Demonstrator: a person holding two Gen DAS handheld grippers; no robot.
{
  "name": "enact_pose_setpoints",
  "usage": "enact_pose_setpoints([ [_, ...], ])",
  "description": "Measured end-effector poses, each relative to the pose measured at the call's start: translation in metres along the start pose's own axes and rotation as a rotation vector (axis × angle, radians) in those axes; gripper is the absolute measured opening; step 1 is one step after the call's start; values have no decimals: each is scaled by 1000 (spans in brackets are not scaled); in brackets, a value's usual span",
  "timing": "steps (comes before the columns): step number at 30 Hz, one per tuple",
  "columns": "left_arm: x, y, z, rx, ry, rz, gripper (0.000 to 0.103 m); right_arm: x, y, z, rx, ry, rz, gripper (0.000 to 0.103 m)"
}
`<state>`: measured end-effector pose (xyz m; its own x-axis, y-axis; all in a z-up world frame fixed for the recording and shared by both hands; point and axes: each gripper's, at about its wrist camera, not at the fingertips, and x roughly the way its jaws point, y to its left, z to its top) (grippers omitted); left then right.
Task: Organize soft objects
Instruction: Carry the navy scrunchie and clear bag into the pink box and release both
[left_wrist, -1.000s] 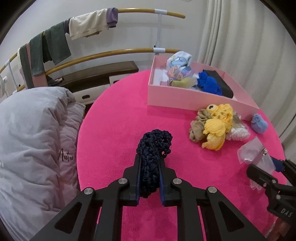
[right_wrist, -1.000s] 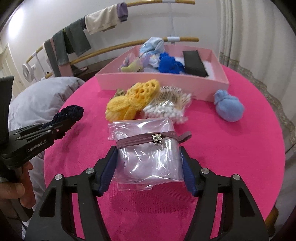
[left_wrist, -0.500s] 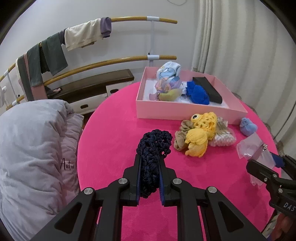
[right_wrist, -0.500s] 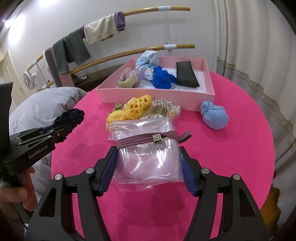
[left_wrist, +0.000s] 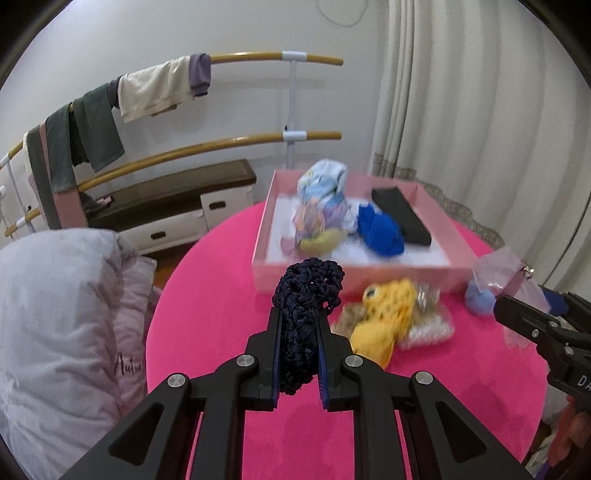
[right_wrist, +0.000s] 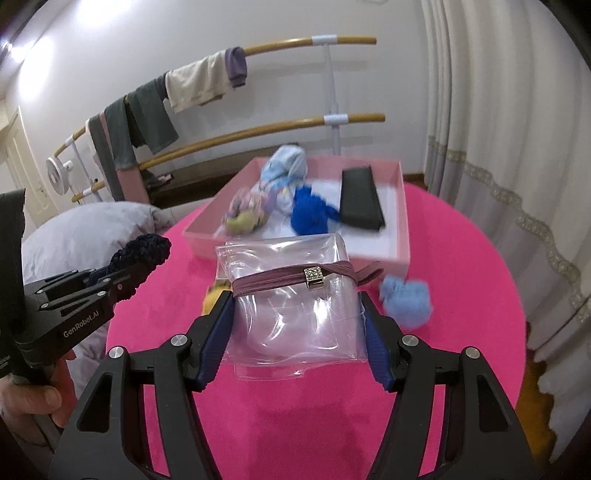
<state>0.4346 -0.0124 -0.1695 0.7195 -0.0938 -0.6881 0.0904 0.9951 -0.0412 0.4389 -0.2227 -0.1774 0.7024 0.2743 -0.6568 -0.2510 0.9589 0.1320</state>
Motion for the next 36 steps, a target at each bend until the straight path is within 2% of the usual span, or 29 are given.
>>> enact_pose_setpoints([
  [9, 15, -10, 52, 8, -50, -52, 12, 5, -13, 48, -3, -49, -28, 62],
  [20, 68, -20, 109, -3, -53, -96, 13, 37, -38, 96, 17, -47, -45, 62],
  [28, 123, -27, 136, -15, -6, -128, 13, 64, -56, 109, 45, -16, -47, 62],
  [36, 170, -35, 146, -17, 39, -139, 13, 93, -65, 105, 72, 31, -41, 62],
])
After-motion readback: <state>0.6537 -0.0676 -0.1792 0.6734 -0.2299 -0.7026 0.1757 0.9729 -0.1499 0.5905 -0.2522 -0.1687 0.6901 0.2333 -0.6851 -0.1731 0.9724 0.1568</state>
